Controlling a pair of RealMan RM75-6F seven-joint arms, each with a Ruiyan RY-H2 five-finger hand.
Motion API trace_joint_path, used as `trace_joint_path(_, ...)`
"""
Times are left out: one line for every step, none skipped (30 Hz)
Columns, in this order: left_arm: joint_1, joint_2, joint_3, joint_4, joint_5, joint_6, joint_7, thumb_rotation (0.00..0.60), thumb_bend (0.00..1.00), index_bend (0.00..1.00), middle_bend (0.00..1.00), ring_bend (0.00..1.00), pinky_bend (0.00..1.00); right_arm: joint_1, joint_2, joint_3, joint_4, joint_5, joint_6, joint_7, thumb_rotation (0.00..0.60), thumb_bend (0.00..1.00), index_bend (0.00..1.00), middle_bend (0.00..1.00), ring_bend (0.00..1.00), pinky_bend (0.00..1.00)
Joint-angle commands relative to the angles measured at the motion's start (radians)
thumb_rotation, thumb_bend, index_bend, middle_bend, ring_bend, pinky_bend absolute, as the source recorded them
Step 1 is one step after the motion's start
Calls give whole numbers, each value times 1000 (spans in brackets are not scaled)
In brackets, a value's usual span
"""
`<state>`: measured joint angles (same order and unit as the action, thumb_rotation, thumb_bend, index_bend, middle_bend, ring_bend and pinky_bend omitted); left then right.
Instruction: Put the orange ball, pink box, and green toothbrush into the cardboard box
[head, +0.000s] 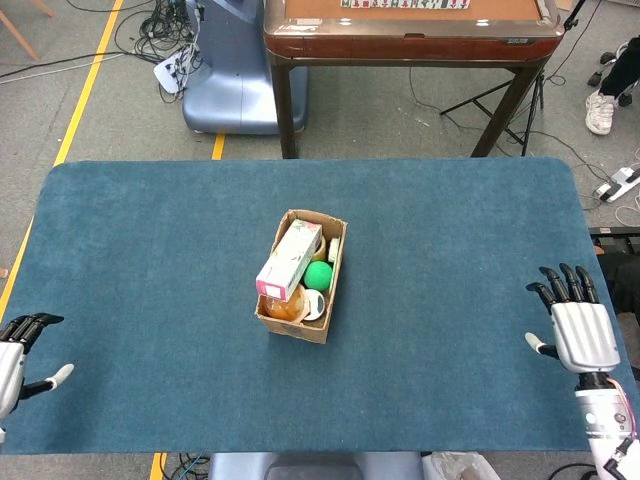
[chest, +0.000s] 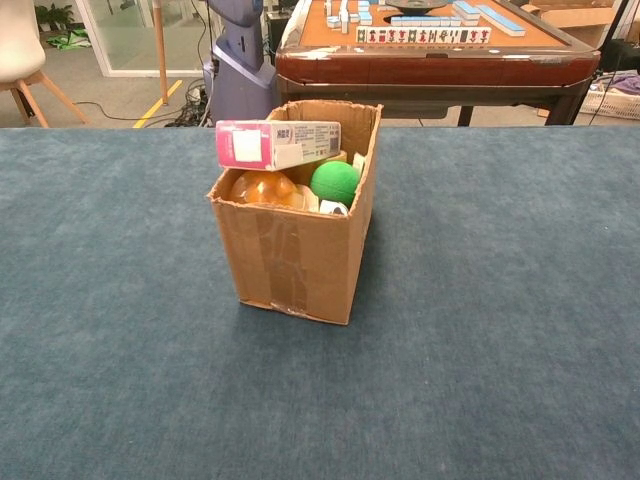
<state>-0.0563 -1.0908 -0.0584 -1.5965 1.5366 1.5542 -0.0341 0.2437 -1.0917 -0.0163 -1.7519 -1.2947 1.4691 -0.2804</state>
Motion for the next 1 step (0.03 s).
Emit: trace_joint_path(-2, 1, -1, 2, -6, -5, -3, 600, 112, 297, 317, 260, 416, 1, 5, 8, 2, 2, -23, 6, 600, 29, 291, 139, 0, 20)
